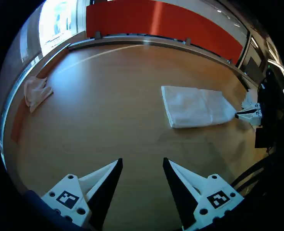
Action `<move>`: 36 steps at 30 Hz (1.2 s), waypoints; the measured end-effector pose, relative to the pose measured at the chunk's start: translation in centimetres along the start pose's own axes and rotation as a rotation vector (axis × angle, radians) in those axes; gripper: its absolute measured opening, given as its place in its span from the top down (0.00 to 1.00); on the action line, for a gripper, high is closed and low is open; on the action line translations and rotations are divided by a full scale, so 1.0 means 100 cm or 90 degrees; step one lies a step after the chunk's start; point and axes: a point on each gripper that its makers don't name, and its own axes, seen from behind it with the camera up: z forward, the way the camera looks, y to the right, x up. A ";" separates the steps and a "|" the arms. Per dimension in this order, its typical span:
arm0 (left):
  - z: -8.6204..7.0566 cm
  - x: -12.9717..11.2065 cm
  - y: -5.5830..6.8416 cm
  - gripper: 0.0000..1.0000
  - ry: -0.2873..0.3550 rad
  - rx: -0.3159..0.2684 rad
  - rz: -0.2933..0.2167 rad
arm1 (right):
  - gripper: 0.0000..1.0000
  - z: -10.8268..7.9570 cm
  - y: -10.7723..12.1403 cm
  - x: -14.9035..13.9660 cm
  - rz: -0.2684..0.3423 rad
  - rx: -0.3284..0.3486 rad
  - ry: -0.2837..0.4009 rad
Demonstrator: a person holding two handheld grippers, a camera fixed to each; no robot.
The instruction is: Fold towel
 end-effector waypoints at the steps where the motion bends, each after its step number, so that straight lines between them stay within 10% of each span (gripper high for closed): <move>1: -0.001 -0.001 -0.001 0.23 0.001 0.001 -0.002 | 0.97 -0.001 0.000 0.005 -0.003 -0.001 0.004; 21: -0.021 -0.008 -0.011 0.23 0.015 0.010 -0.037 | 0.97 -0.022 -0.028 0.116 -0.118 0.020 0.076; 36: -0.035 -0.012 -0.016 0.23 0.026 0.014 -0.043 | 0.97 -0.011 -0.055 0.146 -0.187 0.056 0.074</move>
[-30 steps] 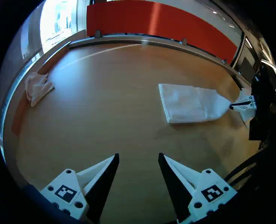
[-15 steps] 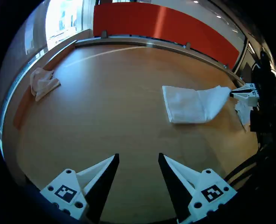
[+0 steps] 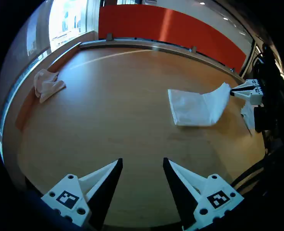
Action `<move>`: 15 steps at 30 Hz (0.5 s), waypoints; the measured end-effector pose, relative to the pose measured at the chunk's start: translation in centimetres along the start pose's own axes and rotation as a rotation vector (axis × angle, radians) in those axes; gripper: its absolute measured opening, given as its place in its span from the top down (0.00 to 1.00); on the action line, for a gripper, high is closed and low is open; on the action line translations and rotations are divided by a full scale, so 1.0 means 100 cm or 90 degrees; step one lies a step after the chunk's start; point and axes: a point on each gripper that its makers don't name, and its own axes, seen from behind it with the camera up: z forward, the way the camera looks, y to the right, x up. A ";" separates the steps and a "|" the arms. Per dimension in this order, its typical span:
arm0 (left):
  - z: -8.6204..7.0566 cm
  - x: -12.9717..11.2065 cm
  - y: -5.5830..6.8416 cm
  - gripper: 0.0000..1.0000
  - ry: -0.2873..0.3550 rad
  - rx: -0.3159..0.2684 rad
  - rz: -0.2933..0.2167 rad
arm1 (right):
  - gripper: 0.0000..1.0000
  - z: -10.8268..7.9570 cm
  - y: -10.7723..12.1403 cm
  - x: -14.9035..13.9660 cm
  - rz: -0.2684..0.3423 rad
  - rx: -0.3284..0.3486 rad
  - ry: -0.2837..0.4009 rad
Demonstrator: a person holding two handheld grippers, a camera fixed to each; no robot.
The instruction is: Fold towel
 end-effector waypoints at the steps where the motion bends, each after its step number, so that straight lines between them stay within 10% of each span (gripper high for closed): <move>1: -0.002 0.001 -0.001 0.23 0.002 0.001 -0.001 | 0.97 0.004 -0.004 0.004 -0.007 0.007 0.000; 15: -0.035 -0.006 -0.028 0.23 0.027 0.035 -0.022 | 0.97 0.076 -0.073 0.038 -0.054 0.111 -0.013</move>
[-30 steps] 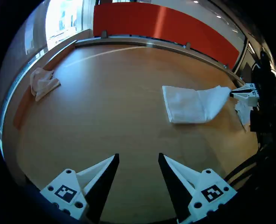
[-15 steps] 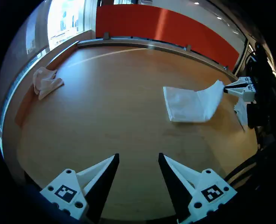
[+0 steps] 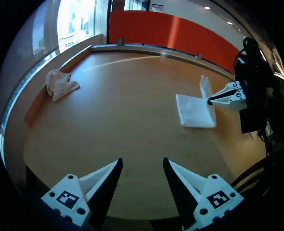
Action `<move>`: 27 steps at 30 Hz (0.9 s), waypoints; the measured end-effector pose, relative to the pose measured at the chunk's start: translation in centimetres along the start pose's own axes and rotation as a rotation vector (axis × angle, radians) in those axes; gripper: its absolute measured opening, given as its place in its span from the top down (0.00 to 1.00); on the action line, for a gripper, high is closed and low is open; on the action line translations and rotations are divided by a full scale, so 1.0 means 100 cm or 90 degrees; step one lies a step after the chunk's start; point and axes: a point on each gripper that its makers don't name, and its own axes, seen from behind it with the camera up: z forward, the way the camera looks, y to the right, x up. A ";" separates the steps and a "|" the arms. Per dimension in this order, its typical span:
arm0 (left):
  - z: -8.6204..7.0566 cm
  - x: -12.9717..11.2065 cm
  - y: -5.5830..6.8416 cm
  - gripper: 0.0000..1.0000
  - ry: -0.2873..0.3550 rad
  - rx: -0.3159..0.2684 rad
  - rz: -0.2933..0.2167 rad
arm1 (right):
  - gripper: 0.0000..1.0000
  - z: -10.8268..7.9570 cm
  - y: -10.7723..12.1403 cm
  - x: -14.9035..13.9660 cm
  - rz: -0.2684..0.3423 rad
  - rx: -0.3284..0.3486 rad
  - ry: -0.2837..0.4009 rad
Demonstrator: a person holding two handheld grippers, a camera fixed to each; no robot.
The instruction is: Fold towel
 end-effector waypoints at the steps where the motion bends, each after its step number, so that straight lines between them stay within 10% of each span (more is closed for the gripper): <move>1: -0.001 -0.001 -0.002 0.23 0.000 0.002 -0.002 | 0.97 0.007 -0.004 0.000 0.002 0.007 -0.002; 11: -0.008 -0.010 -0.011 0.23 0.001 0.014 -0.020 | 0.93 0.046 -0.019 -0.012 0.030 0.034 -0.028; 18: -0.005 -0.009 -0.012 0.23 -0.001 0.011 -0.018 | 0.41 0.038 -0.012 -0.017 0.034 0.005 -0.023; 27: -0.004 -0.004 -0.010 0.23 0.002 0.007 -0.007 | 0.38 0.019 -0.006 -0.037 0.072 -0.026 -0.025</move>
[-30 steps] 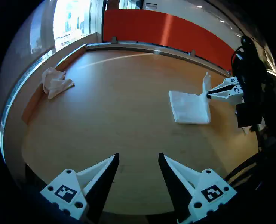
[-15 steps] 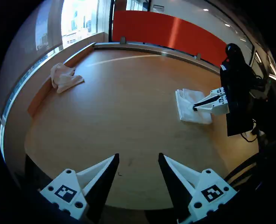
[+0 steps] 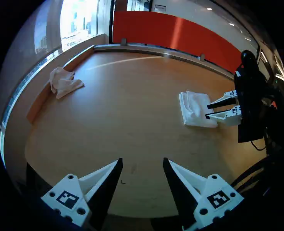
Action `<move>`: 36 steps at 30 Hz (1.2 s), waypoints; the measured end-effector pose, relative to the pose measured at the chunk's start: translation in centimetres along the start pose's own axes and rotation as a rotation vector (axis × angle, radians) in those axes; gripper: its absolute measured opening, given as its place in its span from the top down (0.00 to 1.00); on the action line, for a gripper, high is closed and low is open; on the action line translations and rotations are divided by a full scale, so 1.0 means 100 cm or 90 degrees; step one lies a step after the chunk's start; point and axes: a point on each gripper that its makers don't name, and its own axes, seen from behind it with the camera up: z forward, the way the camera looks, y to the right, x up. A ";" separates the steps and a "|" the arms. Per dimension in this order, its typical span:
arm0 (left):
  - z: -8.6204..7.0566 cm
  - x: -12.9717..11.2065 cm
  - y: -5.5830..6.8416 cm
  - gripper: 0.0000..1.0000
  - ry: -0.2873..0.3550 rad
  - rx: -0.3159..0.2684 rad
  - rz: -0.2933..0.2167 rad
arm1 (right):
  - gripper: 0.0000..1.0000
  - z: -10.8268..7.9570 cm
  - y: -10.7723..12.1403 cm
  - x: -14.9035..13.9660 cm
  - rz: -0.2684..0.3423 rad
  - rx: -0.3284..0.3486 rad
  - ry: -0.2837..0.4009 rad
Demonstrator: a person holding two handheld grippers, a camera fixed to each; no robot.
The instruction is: Fold towel
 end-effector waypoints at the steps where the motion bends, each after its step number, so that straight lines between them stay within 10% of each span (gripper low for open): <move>1: 0.000 0.000 0.000 0.23 0.000 0.000 0.000 | 0.38 -0.002 0.001 -0.004 0.004 -0.003 -0.002; 25: 0.000 -0.001 0.008 0.23 0.002 -0.005 0.006 | 0.40 -0.016 0.003 -0.074 0.063 -0.031 -0.056; 36: 0.000 -0.003 0.010 0.23 0.001 -0.005 0.008 | 0.78 -0.012 0.002 -0.078 0.078 -0.028 -0.051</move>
